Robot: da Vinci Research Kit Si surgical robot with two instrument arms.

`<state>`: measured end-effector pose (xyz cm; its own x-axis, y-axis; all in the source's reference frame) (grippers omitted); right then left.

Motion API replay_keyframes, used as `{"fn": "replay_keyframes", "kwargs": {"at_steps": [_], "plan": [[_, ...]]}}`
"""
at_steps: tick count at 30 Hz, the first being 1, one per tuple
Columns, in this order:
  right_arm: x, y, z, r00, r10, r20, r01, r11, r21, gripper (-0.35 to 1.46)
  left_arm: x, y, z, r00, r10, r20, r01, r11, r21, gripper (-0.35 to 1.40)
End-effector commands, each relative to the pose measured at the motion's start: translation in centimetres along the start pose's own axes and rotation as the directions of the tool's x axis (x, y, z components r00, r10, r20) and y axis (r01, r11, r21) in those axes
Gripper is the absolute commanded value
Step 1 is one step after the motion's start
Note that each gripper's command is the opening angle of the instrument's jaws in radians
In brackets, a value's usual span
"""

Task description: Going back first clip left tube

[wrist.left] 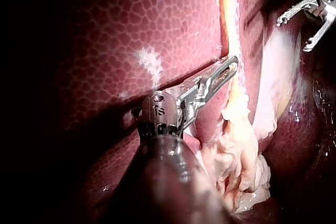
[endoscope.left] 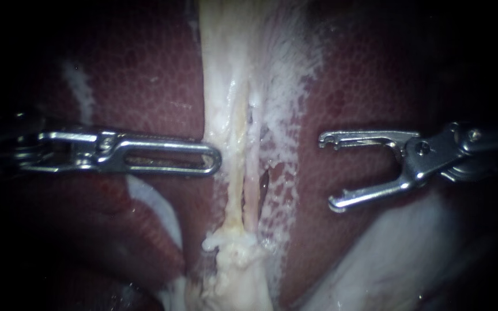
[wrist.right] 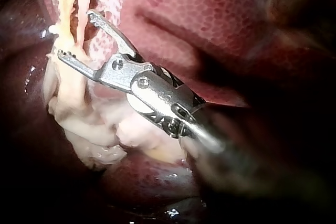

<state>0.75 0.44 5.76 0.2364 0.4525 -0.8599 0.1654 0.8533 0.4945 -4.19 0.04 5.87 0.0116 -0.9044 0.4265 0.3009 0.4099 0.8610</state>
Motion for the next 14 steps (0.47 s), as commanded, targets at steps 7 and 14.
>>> {"fn": "replay_keyframes", "kwargs": {"at_steps": [7,14], "plan": [[0.0,0.0,0.0,1.0,0.0,0.0,0.0,1.0,0.001,0.6,0.0,0.0,0.0,1.0,0.0,0.001,0.0,1.0,0.001,-0.35],[0.0,0.0,0.0,1.0,-0.001,0.0,0.001,1.0,0.001,0.6,0.01,0.0,0.01,1.0,0.001,0.002,-0.001,1.0,0.0,-0.35]]}}
